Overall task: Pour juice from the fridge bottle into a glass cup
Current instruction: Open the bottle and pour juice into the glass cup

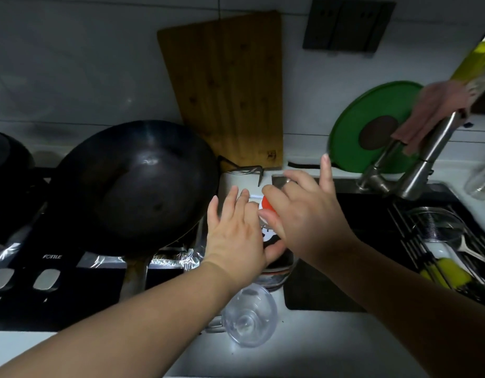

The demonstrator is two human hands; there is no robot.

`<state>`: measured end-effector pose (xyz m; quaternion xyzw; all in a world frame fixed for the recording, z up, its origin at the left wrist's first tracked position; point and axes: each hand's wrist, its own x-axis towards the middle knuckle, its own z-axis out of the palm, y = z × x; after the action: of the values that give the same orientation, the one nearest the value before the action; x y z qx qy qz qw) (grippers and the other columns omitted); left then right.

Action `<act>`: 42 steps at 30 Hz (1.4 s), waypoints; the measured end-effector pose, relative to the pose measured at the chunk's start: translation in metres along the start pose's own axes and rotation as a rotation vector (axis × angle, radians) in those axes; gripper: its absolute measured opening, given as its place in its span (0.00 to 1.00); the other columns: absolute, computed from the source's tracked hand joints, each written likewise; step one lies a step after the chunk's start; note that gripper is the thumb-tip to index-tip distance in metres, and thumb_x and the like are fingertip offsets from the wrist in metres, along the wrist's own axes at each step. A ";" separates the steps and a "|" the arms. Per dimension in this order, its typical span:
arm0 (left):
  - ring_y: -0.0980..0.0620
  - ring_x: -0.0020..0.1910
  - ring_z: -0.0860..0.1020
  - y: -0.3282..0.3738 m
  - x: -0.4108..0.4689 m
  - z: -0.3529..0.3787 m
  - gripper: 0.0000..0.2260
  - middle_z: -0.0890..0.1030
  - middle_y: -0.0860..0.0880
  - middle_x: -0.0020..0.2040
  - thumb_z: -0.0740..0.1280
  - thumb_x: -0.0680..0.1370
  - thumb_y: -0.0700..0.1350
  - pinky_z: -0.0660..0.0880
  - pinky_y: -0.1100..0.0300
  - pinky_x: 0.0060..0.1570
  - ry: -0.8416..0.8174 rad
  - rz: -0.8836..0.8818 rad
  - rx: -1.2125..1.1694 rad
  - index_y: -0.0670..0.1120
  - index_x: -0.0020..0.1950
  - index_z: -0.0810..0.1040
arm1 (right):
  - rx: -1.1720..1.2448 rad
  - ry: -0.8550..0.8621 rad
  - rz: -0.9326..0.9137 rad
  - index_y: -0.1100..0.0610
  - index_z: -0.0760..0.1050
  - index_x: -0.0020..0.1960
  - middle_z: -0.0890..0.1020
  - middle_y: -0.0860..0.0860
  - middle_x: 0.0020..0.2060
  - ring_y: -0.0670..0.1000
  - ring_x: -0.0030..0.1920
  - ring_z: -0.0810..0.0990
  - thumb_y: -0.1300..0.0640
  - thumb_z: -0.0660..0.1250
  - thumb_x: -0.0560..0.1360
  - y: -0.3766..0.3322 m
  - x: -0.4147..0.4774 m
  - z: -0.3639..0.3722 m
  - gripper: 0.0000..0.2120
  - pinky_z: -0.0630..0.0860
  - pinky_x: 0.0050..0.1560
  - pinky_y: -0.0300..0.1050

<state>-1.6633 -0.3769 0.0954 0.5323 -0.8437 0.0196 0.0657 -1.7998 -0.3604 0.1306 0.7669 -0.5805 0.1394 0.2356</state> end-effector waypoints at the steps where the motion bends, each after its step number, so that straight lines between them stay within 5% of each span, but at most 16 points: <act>1: 0.47 0.78 0.45 0.001 0.000 0.000 0.47 0.57 0.47 0.78 0.35 0.65 0.71 0.37 0.45 0.70 0.007 0.001 -0.001 0.44 0.75 0.59 | 0.019 -0.007 -0.008 0.56 0.81 0.50 0.83 0.55 0.39 0.59 0.58 0.79 0.48 0.57 0.79 0.001 -0.001 0.000 0.17 0.43 0.73 0.65; 4: 0.47 0.78 0.46 0.001 0.001 -0.002 0.47 0.57 0.47 0.78 0.35 0.65 0.71 0.39 0.45 0.72 0.015 -0.013 -0.030 0.44 0.75 0.58 | 0.062 -0.049 -0.003 0.54 0.80 0.55 0.84 0.54 0.43 0.61 0.62 0.77 0.48 0.55 0.78 0.002 0.000 -0.005 0.18 0.45 0.72 0.66; 7: 0.46 0.77 0.45 0.000 0.003 0.000 0.47 0.56 0.47 0.78 0.35 0.66 0.72 0.38 0.45 0.71 0.002 -0.014 -0.018 0.46 0.76 0.58 | 0.046 -0.112 0.081 0.54 0.78 0.57 0.85 0.54 0.42 0.61 0.59 0.78 0.38 0.54 0.76 0.002 0.008 -0.015 0.25 0.46 0.72 0.66; 11: 0.46 0.77 0.47 -0.002 0.001 0.005 0.43 0.56 0.47 0.78 0.47 0.72 0.73 0.39 0.45 0.72 0.016 -0.016 -0.018 0.44 0.76 0.58 | -0.068 -0.231 0.090 0.56 0.81 0.41 0.81 0.52 0.31 0.57 0.45 0.78 0.33 0.48 0.75 -0.001 0.023 -0.027 0.33 0.47 0.72 0.68; 15: 0.46 0.77 0.49 -0.002 0.000 0.008 0.42 0.58 0.47 0.77 0.51 0.73 0.73 0.40 0.45 0.72 0.051 -0.024 -0.037 0.44 0.75 0.59 | -0.075 -0.426 -0.044 0.50 0.76 0.60 0.79 0.50 0.51 0.54 0.61 0.70 0.39 0.53 0.78 0.005 0.032 -0.044 0.22 0.37 0.71 0.68; 18: 0.46 0.76 0.52 -0.002 0.001 0.008 0.43 0.60 0.46 0.76 0.50 0.71 0.73 0.40 0.47 0.70 0.085 -0.019 -0.044 0.43 0.75 0.60 | 0.008 -0.387 -0.162 0.47 0.72 0.66 0.77 0.49 0.56 0.54 0.65 0.68 0.43 0.61 0.78 0.017 0.036 -0.053 0.19 0.39 0.72 0.66; 21: 0.45 0.75 0.53 -0.002 0.000 0.007 0.43 0.63 0.46 0.75 0.49 0.70 0.72 0.42 0.46 0.70 0.100 -0.026 -0.057 0.43 0.74 0.62 | 0.257 -0.155 -0.158 0.51 0.76 0.59 0.80 0.49 0.51 0.54 0.59 0.75 0.49 0.69 0.72 0.031 0.024 -0.058 0.16 0.42 0.74 0.60; 25: 0.43 0.74 0.58 -0.001 -0.002 0.009 0.43 0.66 0.44 0.73 0.51 0.69 0.72 0.46 0.45 0.71 0.115 -0.036 -0.071 0.40 0.71 0.65 | 0.560 0.051 0.150 0.57 0.75 0.46 0.81 0.51 0.43 0.50 0.47 0.77 0.59 0.74 0.65 0.031 -0.054 -0.017 0.12 0.58 0.70 0.57; 28: 0.44 0.74 0.59 0.000 -0.002 0.010 0.43 0.67 0.44 0.72 0.50 0.69 0.72 0.46 0.46 0.71 0.115 -0.041 -0.059 0.40 0.70 0.66 | 0.633 -0.080 0.440 0.56 0.76 0.44 0.80 0.52 0.41 0.54 0.43 0.78 0.62 0.81 0.58 0.009 -0.137 0.039 0.20 0.74 0.52 0.54; 31: 0.44 0.73 0.60 0.000 0.001 0.010 0.44 0.69 0.45 0.70 0.47 0.68 0.73 0.48 0.46 0.71 0.133 -0.042 -0.054 0.41 0.70 0.66 | 0.666 -0.229 0.501 0.51 0.73 0.39 0.78 0.47 0.39 0.54 0.42 0.76 0.58 0.79 0.57 -0.018 -0.184 0.077 0.17 0.74 0.45 0.52; 37: 0.43 0.70 0.63 0.000 0.001 0.018 0.42 0.73 0.45 0.65 0.50 0.69 0.72 0.50 0.47 0.69 0.158 -0.049 -0.059 0.41 0.68 0.69 | 0.593 -0.295 0.367 0.48 0.77 0.48 0.82 0.46 0.46 0.54 0.54 0.78 0.49 0.72 0.64 -0.048 -0.197 0.113 0.14 0.64 0.63 0.54; 42: 0.42 0.70 0.63 -0.001 -0.001 0.020 0.40 0.73 0.45 0.63 0.52 0.70 0.72 0.49 0.47 0.68 0.173 -0.051 -0.084 0.41 0.67 0.69 | 0.393 -0.367 0.180 0.48 0.79 0.60 0.82 0.49 0.59 0.60 0.65 0.75 0.50 0.74 0.69 -0.053 -0.206 0.131 0.19 0.58 0.67 0.63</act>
<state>-1.6642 -0.3786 0.0756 0.5467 -0.8212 0.0284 0.1610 -1.8156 -0.2477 -0.0915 0.7555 -0.6412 0.1284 -0.0398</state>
